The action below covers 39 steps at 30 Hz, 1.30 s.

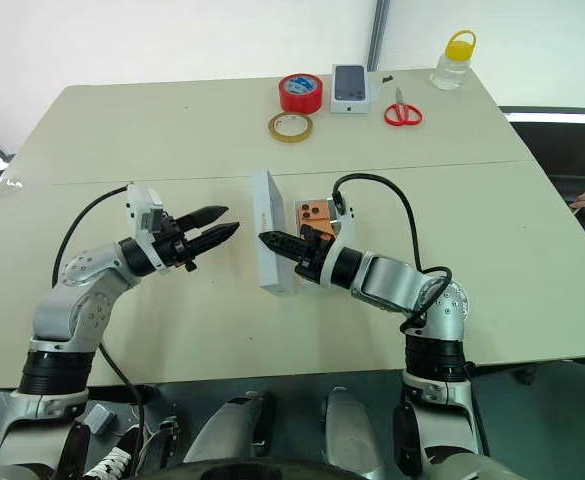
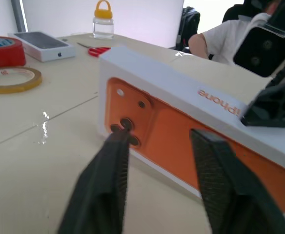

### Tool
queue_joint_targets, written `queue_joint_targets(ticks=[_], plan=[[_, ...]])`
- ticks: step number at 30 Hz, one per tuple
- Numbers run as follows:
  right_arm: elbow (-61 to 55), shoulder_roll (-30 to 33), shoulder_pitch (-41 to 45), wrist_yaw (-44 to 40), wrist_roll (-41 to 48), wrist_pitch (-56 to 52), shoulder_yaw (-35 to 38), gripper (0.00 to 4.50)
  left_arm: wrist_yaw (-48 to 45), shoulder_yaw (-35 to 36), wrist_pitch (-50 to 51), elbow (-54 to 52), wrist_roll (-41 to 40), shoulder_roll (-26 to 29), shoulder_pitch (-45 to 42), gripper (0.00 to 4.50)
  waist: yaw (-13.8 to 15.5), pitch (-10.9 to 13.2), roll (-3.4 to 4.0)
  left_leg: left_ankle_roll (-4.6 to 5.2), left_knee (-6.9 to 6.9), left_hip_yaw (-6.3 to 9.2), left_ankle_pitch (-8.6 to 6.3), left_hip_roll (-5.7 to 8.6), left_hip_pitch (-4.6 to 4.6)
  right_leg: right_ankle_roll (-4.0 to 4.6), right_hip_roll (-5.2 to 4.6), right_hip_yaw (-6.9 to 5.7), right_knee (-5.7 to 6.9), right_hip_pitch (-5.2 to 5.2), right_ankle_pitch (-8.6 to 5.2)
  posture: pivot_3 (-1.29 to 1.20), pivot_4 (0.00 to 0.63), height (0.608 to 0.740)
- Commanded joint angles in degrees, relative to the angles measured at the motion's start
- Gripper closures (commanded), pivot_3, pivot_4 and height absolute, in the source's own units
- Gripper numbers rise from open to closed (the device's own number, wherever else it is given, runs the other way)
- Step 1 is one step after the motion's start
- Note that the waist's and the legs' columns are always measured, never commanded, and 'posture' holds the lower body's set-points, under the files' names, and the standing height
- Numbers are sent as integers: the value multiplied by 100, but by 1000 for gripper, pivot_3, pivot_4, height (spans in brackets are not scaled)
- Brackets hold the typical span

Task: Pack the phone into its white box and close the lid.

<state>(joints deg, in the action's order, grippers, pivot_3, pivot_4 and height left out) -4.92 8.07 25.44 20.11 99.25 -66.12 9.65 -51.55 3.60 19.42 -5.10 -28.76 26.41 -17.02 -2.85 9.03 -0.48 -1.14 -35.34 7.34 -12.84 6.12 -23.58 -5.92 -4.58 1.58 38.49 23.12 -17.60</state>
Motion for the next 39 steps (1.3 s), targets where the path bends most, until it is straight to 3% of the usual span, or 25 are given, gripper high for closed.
queue_joint_targets(ticks=[1, 13, 17, 22, 27, 33, 36, 39], plan=[[48, 104, 124, -89, 75, 226, -102, 4500, 37, -190, -242, -223, 183, -78, 155, 4459, 33, 0, 0, 0, 0, 0, 0, 0, 0, 0, 0, 0, -3, 0, 0, 0, 150, 740], [451, 406, 338, -375, -393, 453, -247, 4500, 640, -847, -945, 532, 1027, -988, -132, 4459, 45, -1, -1, 5, 0, 3, -3, -1, 6, 0, 0, -7, -17, -17, 0, 0, 150, 740], [461, 558, 358, -541, -630, 484, -191, 3156, 641, -831, -939, 668, 1000, -1115, -271, 4500, 56, -1, -1, 5, -1, 3, -3, 1, 7, -1, -1, -8, -18, -20, 0, 0, 150, 740], [329, 1323, 598, -1372, -1416, 376, -153, 604, 700, -921, -1049, 927, 1101, -1309, -495, 4500, 70, 0, -2, 6, -3, 3, -3, 3, 6, -1, -2, -10, -20, -22, 0, 0, 150, 740], [308, 2467, 661, -2406, -2492, 502, -80, 604, 803, -1073, -1178, 1208, 1203, -1691, -730, 4500, 128, 2, -5, 13, -9, 5, -7, 3, 6, -2, -1, -19, -30, -34, 0, 0, 150, 740], [377, 3146, 596, -3330, -3860, 1066, -140, 604, 841, -1209, -1318, 1587, 1305, -2030, -952, 4500, 185, 3, -8, 17, -18, 2, -10, 2, 6, -3, 0, -20, -34, -38, 0, 0, 150, 740], [-44, 3248, 300, -3724, -4552, 1475, -370, 1902, 787, -1198, -1322, 1593, 1333, -2018, -989, 4500, 193, 5, -10, 20, -25, 2, -11, 0, 5, -3, 1, -19, -35, -40, 0, 0, 150, 740], [-371, 3575, -17, -4083, -6227, 2697, -1149, 3476, 720, -1058, -1194, 1527, 1242, -1853, -979, 4500, 199, 5, -10, 20, -28, 2, -12, 1, 5, -4, 1, -19, -34, -40, 0, 0, 150, 740]])
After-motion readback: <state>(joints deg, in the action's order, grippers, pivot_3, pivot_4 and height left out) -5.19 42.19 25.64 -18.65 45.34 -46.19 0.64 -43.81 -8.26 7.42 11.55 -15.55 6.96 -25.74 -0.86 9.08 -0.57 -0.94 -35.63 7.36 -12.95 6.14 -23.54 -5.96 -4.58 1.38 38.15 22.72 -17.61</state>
